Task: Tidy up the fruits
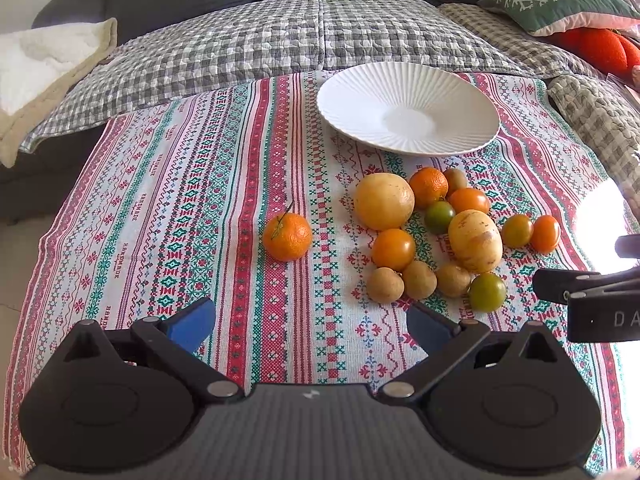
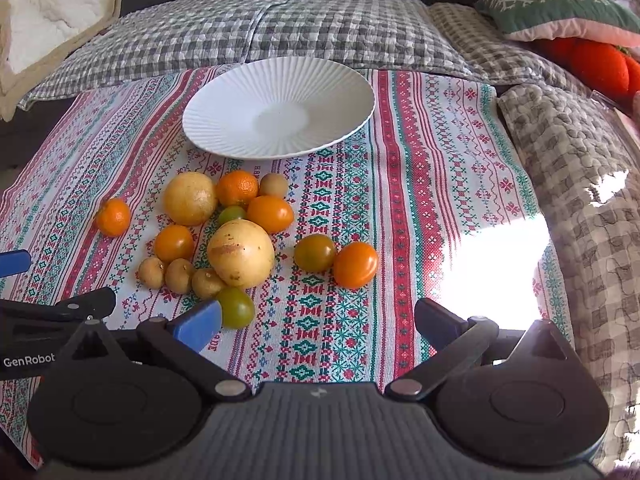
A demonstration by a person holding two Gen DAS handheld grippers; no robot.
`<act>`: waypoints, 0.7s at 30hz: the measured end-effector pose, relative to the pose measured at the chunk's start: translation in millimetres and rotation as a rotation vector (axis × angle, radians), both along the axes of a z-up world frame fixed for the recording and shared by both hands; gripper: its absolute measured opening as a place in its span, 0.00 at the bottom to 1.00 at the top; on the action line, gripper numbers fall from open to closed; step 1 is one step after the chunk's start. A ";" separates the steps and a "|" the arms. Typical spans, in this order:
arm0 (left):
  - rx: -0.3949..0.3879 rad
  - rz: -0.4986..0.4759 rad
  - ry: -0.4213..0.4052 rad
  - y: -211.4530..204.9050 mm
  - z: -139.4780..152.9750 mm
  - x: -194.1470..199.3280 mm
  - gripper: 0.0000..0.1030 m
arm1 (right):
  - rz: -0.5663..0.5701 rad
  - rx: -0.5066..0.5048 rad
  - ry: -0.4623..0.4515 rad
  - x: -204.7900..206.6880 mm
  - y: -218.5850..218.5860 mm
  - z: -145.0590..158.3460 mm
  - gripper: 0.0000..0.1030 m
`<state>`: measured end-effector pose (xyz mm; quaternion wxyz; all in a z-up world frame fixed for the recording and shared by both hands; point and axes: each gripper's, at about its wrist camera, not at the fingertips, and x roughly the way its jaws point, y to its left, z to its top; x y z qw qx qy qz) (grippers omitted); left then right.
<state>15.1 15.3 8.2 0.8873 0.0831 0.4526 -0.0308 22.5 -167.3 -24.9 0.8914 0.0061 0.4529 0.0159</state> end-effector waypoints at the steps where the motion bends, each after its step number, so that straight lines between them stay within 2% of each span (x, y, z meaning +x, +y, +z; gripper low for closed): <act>1: -0.003 0.003 -0.006 1.4 0.0 0.7 0.85 | 0.005 -0.004 -0.003 0.2 0.3 0.3 1.00; 7: -0.025 -0.038 -0.037 8.1 -1.0 10.2 0.85 | 0.067 0.010 -0.050 4.4 -1.7 1.1 1.00; 13: -0.138 -0.072 -0.007 20.6 -10.8 31.6 0.85 | 0.111 0.102 -0.086 9.3 -7.6 -2.7 1.00; 17: -0.203 -0.111 -0.080 19.9 -12.2 38.9 0.85 | 0.160 0.156 -0.124 9.0 -4.5 -2.1 1.00; 21: -0.276 -0.151 -0.149 17.6 -14.5 46.1 0.85 | 0.210 0.160 -0.149 10.1 0.1 -5.4 1.00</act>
